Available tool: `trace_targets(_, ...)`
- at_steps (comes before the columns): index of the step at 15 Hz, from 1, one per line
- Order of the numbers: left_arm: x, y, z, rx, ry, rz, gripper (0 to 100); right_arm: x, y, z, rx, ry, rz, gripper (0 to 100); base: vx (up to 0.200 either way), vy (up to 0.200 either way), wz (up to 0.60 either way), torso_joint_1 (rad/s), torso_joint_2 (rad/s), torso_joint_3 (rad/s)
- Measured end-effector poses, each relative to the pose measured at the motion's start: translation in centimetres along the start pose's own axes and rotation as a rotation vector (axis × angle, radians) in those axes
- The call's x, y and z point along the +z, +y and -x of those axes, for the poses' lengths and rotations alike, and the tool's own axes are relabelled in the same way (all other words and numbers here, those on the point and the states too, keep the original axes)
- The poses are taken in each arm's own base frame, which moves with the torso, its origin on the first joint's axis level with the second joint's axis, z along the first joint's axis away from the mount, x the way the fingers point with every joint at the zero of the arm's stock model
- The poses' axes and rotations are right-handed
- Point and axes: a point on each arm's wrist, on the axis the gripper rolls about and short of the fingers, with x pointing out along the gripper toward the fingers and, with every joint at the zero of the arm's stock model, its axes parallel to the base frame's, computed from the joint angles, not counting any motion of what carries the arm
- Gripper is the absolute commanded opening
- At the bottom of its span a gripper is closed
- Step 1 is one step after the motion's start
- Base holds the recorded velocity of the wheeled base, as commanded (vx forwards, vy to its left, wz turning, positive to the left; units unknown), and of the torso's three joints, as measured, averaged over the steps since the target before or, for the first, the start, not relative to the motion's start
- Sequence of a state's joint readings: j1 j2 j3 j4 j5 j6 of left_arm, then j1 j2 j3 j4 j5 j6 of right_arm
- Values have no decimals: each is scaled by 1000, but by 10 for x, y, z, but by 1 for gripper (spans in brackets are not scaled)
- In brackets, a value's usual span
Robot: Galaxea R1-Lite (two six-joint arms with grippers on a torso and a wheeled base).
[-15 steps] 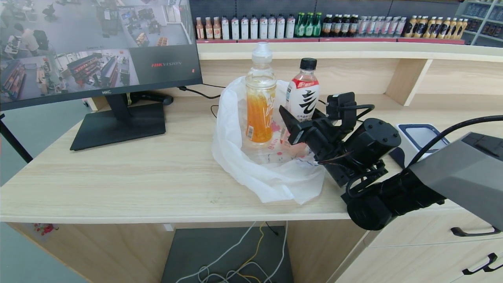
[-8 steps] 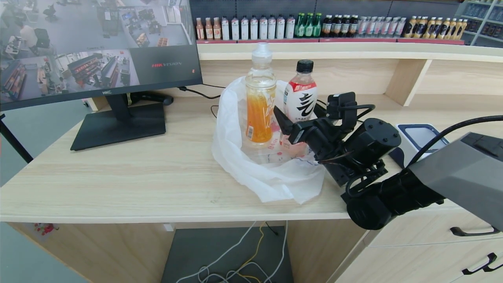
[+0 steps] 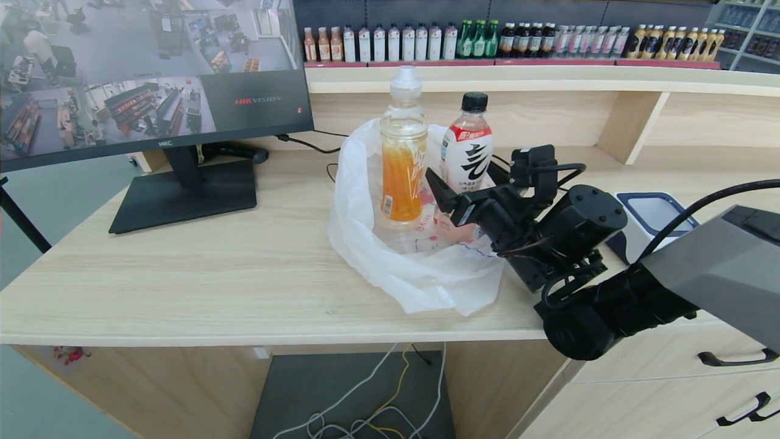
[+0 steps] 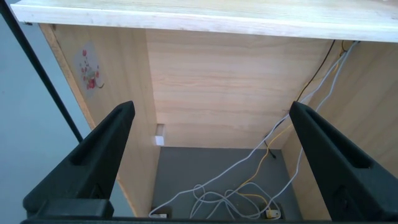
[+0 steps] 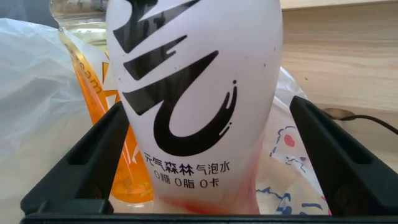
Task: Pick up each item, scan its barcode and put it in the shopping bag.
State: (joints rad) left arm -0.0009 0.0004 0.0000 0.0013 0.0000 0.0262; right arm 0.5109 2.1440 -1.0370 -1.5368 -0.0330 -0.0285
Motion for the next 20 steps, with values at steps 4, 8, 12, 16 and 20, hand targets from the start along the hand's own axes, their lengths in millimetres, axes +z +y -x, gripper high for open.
trace_targets(4,0,0,0,0,0,0,100,15,0,12,0,-3,-1,100,0,0,0,0,0,0)
trace_targets(8,0,0,0,0,0,0,100,37,-1,39,1,10,0,100,0,0,0,0,0,0)
trace_targets(12,0,0,0,0,0,3,100,58,3,53,15,-9,0,100,-100,0,0,2,1,1)
trace_targets(16,0,0,0,0,-1,29,100,68,3,60,13,-24,2,100,-200,0,0,10,2,-1)
trace_targets(20,0,0,0,0,-1,24,100,75,2,68,15,-22,14,100,0,0,0,0,0,0)
